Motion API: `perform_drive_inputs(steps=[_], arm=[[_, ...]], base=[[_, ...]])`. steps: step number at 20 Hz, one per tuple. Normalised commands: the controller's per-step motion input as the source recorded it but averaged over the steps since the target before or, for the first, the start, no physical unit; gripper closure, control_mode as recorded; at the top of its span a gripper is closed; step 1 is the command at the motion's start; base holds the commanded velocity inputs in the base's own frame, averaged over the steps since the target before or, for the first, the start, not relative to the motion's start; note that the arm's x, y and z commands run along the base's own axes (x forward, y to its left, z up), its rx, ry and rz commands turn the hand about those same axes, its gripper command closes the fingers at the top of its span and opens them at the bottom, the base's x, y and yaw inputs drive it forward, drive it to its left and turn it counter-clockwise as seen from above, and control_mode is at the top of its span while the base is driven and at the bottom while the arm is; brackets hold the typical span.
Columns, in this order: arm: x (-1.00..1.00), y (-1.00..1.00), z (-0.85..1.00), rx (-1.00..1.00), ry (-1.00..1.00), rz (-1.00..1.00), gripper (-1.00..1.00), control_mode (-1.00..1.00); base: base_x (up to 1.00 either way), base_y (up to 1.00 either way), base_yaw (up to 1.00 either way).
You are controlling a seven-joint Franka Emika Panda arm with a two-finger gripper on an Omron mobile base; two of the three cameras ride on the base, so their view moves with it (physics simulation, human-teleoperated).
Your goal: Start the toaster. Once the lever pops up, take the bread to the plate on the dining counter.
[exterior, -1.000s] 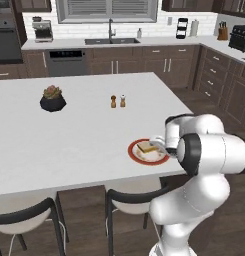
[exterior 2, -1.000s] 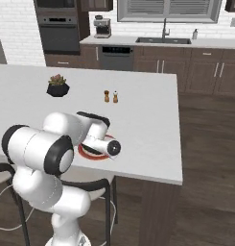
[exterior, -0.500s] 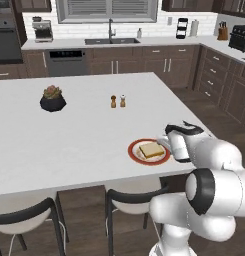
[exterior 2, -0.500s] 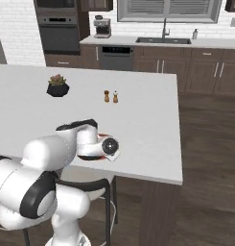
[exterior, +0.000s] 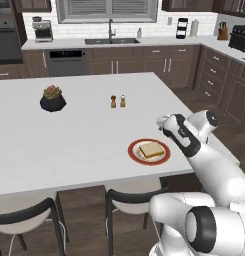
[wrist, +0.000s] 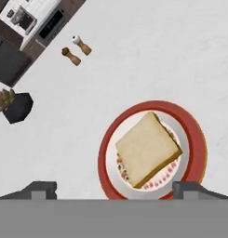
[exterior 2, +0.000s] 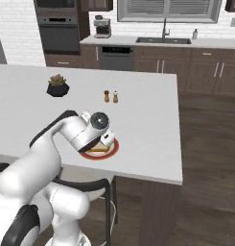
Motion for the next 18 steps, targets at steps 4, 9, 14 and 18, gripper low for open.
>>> perform_drive_inputs(steps=[4,9,14,18], arm=[[-0.28,0.00,0.91,-0.10,0.16,0.00,-1.00,-1.00],[-0.66,0.00,0.28,-0.22,0.17,0.05,-1.00,-1.00],[-0.77,0.00,0.00,-0.28,0.22,0.04,-1.00,-1.00],[-0.63,0.00,-0.03,-0.28,0.25,0.02,-1.00,-1.00]], base=[[0.00,0.00,0.00],[0.00,0.00,0.00],[0.00,0.00,0.00],[0.00,0.00,0.00]])
